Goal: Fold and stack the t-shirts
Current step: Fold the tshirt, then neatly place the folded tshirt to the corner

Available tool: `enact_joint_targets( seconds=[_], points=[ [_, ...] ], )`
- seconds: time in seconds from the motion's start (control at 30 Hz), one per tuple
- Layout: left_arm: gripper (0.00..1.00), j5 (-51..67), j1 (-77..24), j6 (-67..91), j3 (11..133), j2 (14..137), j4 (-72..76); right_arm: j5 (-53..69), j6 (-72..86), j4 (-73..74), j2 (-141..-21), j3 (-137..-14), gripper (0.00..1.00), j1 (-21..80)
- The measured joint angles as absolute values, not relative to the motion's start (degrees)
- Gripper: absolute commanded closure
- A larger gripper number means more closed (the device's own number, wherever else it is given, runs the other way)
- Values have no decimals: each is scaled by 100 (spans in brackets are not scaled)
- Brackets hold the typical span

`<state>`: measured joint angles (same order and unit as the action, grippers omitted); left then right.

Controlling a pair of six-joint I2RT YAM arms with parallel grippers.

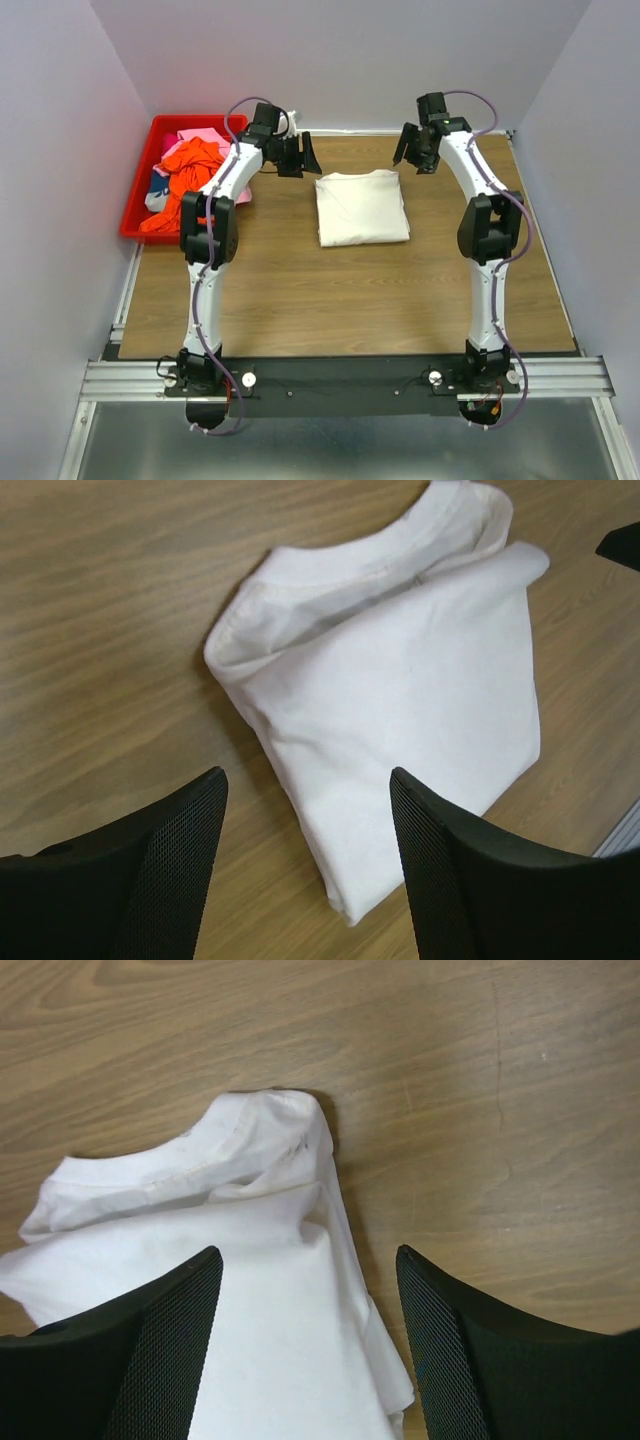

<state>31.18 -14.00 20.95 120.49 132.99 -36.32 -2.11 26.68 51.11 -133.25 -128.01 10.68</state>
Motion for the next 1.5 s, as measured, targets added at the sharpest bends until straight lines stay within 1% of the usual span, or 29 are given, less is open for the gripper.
enact_joint_targets(
  seconds=[0.13,0.37,0.43,0.53,0.67,0.7,0.77,0.8,0.93,0.97,1.13,1.3,1.4,1.43,1.47,1.5],
  points=[
    [26,3118,-1350,2123,11872,13264,-3315,325,2558,4849,-13257,-12595,21,845],
    [26,3144,-1424,2014,10733,13023,-3072,1562,2130,4064,-12704,-10757,21,550],
    [26,3151,-1459,1970,10512,13021,-3044,1883,1999,3903,-12652,-10418,21,493],
    [28,3157,-1520,1944,10322,13019,-2954,2272,1811,3745,-12634,-10136,21,447],
    [36,3166,-1632,1929,10180,13017,-2825,2648,1531,3509,-12630,-9876,21,436],
    [42,3166,-1651,1929,10173,13017,-2797,2698,1481,3452,-12630,-9804,21,436],
    [49,3166,-1667,1907,10145,13017,-2729,2794,1411,3385,-12630,-9666,21,432],
    [55,3166,-1680,1909,10127,13017,-2711,2875,1361,3334,-12606,-9609,21,416],
    [67,3162,-1712,1909,10007,13017,-2630,2980,1264,3179,-12519,-9424,21,399],
    [72,3162,-1712,1907,9981,13017,-2615,3030,1236,3114,-12495,-9362,21,399],
    [73,3162,-1734,1900,9876,13019,-2587,3251,1194,2950,-12481,-9266,23,384],
    [74,3162,-1765,1846,9876,13021,-2580,3511,1197,2775,-12495,-9170,27,375],
    [74,3162,-1789,1828,9876,13030,-2565,3664,1219,2687,-12556,-9164,34,375],
    [74,3164,-1796,1824,9876,13030,-2554,3734,1238,2639,-12589,-9164,39,375],
    [74,3164,-1798,1822,9876,13030,-2550,3767,1236,2633,-12604,-9164,39,377],
    [74,3164,-1809,1820,9876,13030,-2541,3804,1253,2593,-12641,-9164,44,377]
  ],
)
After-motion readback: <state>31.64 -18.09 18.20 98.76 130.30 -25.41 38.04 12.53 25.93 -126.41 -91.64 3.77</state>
